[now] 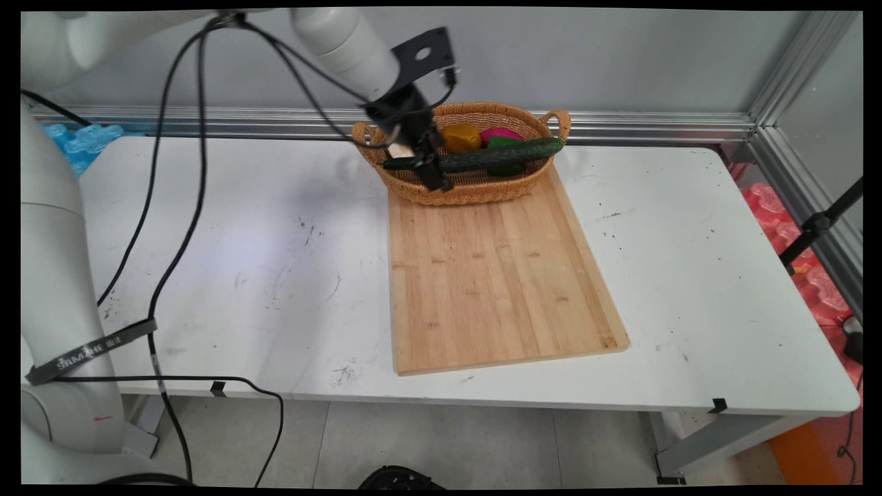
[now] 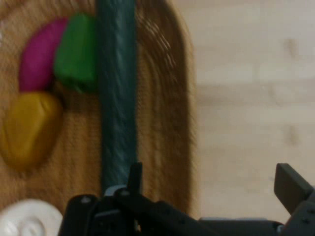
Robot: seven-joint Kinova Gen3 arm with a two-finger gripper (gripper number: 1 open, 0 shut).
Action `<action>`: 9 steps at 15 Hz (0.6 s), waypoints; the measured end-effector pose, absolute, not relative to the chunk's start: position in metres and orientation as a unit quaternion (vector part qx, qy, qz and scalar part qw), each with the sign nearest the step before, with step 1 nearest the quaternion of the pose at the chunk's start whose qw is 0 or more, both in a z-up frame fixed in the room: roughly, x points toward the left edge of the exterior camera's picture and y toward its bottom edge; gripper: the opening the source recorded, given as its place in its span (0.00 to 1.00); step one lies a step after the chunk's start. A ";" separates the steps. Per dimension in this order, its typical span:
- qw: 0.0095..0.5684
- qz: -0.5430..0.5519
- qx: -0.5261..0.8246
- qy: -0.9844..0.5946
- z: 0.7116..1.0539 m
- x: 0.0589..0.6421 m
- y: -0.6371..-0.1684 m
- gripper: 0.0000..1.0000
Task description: Pick up the cucumber from the vegetable basket
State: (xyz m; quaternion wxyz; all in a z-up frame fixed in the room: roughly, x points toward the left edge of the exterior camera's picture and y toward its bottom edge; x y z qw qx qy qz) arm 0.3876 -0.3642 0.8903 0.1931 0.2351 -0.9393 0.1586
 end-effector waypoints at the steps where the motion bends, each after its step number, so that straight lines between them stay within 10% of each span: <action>1: 0.196 0.162 0.229 -0.940 0.890 0.384 -0.376 1.00; 9: 0.211 0.161 0.197 -0.944 0.867 0.379 -0.448 1.00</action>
